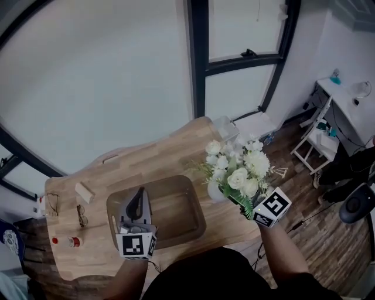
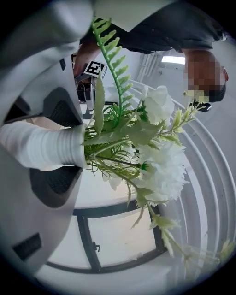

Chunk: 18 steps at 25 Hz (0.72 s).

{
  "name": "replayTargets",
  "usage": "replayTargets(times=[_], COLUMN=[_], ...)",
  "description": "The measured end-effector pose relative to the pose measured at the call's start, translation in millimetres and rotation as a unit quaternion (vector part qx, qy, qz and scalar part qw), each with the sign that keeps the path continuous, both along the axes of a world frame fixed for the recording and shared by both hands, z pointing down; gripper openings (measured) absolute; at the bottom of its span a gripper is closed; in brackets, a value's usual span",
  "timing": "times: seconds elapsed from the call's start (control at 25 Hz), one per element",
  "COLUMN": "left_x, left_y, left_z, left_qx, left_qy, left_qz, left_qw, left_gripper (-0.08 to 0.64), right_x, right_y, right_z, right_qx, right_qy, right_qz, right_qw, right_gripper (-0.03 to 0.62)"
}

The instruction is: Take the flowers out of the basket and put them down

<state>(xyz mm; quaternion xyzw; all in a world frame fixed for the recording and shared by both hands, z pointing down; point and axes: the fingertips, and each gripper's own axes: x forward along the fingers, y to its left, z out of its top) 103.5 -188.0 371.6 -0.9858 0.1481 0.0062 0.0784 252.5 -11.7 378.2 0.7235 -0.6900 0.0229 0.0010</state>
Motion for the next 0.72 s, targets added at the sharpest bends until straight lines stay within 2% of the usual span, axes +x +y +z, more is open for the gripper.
replayTargets(times=[0.16,0.4,0.72], left_x=[3.7,1.7,-9.5], left_y=[-1.3,-9.4,-20.6], left_z=[12.9,24.7,46.0], left_qx=[-0.008,-0.017,-0.032], left_qy=[-0.013,-0.023,-0.044], left_qz=[-0.006,-0.024,-0.052], left_qw=[0.9999,0.9993,0.9972], left_gripper=[0.005,0.005,0.005], right_x=[13.0,22.0,27.1], right_y=[3.1,1.4,-9.4], right_z=[24.4,65.7,109.0], right_qx=[-0.016,-0.036,-0.054], right_qy=[0.001,-0.026,-0.009], right_qz=[0.017,0.023,0.027], right_qw=[1.000,0.999,0.998], right_gripper=[0.282,0.282,0.282])
